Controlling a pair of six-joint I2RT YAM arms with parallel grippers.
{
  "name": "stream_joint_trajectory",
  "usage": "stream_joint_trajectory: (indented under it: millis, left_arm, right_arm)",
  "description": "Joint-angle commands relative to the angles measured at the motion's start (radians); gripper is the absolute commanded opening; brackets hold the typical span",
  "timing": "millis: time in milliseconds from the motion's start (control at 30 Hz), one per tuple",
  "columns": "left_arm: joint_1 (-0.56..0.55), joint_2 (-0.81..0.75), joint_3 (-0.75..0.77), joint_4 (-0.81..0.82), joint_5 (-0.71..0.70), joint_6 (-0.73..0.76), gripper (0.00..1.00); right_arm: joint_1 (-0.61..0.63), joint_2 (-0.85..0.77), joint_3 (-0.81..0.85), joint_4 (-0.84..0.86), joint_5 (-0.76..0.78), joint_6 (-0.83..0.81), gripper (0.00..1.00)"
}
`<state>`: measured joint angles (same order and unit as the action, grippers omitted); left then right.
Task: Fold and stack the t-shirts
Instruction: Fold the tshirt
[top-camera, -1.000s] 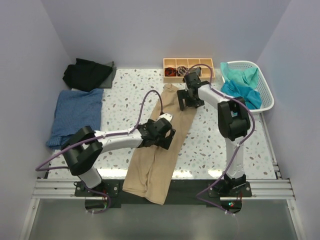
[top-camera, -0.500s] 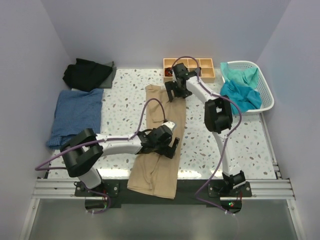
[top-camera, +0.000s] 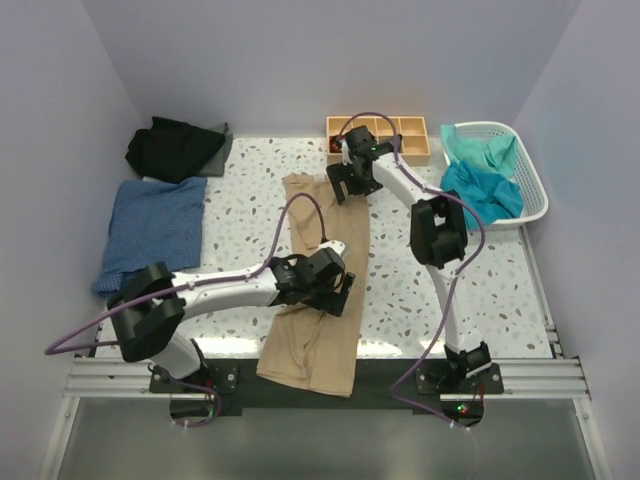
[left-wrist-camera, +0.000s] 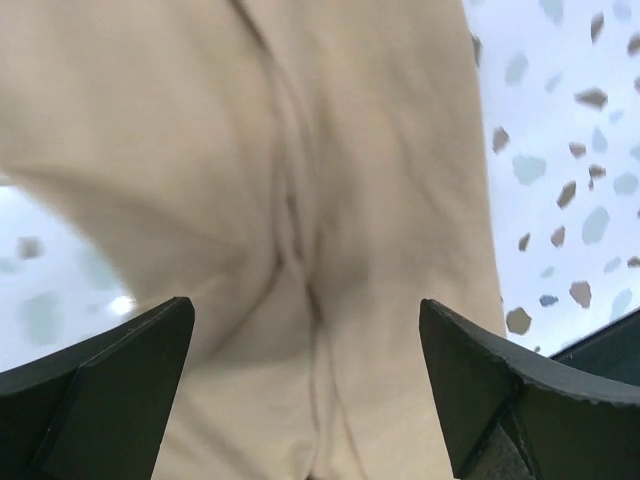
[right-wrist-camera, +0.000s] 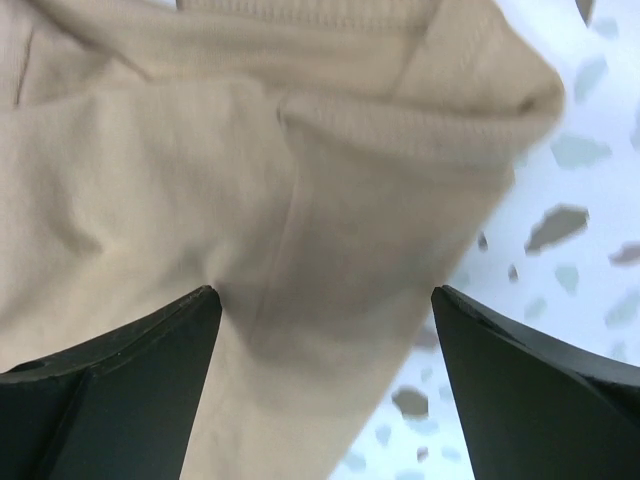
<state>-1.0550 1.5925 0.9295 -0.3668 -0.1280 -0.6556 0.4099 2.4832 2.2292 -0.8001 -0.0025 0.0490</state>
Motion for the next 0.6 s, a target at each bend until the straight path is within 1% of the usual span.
stream_joint_trajectory:
  millis: [0,33,67,133,200,233,267,300,333,367,433,467,500,533,567]
  left_arm:
    - [0.068,-0.166,0.107,-0.172,-0.255,0.025,1.00]
    - [0.087,-0.178,0.120,-0.184,-0.310,0.034,1.00]
    - [0.114,-0.189,0.130,-0.196,-0.337,0.063,1.00]
    - [0.130,-0.210,0.155,-0.218,-0.416,0.077,1.00]
    - [0.133,-0.215,0.163,-0.265,-0.444,0.070,1.00]
    - [0.135,-0.220,0.152,-0.271,-0.432,0.060,1.00]
    - [0.135,-0.227,0.134,-0.262,-0.415,0.033,1.00]
    - [0.135,-0.248,0.079,-0.245,-0.392,0.022,1.00]
    - [0.135,-0.261,0.046,-0.226,-0.342,0.013,1.00]
    - [0.135,-0.269,-0.009,-0.189,-0.328,-0.011,1.00]
    - [0.133,-0.289,-0.047,-0.143,-0.297,-0.021,1.00]
    - [0.133,-0.290,-0.061,-0.083,-0.298,-0.012,1.00]
    - [0.136,-0.287,-0.060,-0.045,-0.297,0.011,1.00]
    - [0.138,-0.281,-0.049,-0.006,-0.301,0.037,1.00]
    - [0.141,-0.270,-0.014,0.065,-0.311,0.092,1.00]
  right_arm:
    - [-0.017,-0.280,-0.157,0.160,-0.001,-0.017,0.92]
    - [-0.017,-0.315,-0.178,0.168,-0.001,-0.015,0.92]
    - [-0.017,-0.349,-0.225,0.176,0.015,-0.017,0.92]
    - [-0.017,-0.434,-0.267,0.164,0.013,-0.008,0.92]
    - [-0.017,-0.496,-0.366,0.154,0.004,0.002,0.92]
    - [-0.016,-0.568,-0.415,0.160,-0.017,0.024,0.92]
    - [-0.014,-0.614,-0.530,0.174,-0.043,0.043,0.92]
    - [-0.013,-0.653,-0.590,0.200,-0.069,0.060,0.92]
    - [-0.013,-0.734,-0.650,0.217,-0.089,0.086,0.91]
    - [-0.008,-0.771,-0.766,0.228,-0.112,0.101,0.91]
    - [0.000,-0.843,-0.873,0.255,-0.148,0.129,0.90]
    - [0.001,-0.904,-0.964,0.260,-0.162,0.140,0.90]
    - [0.010,-0.941,-1.009,0.275,-0.186,0.149,0.89]
    - [0.015,-0.972,-1.055,0.288,-0.206,0.169,0.89]
    - [0.023,-1.027,-1.127,0.294,-0.217,0.176,0.89]
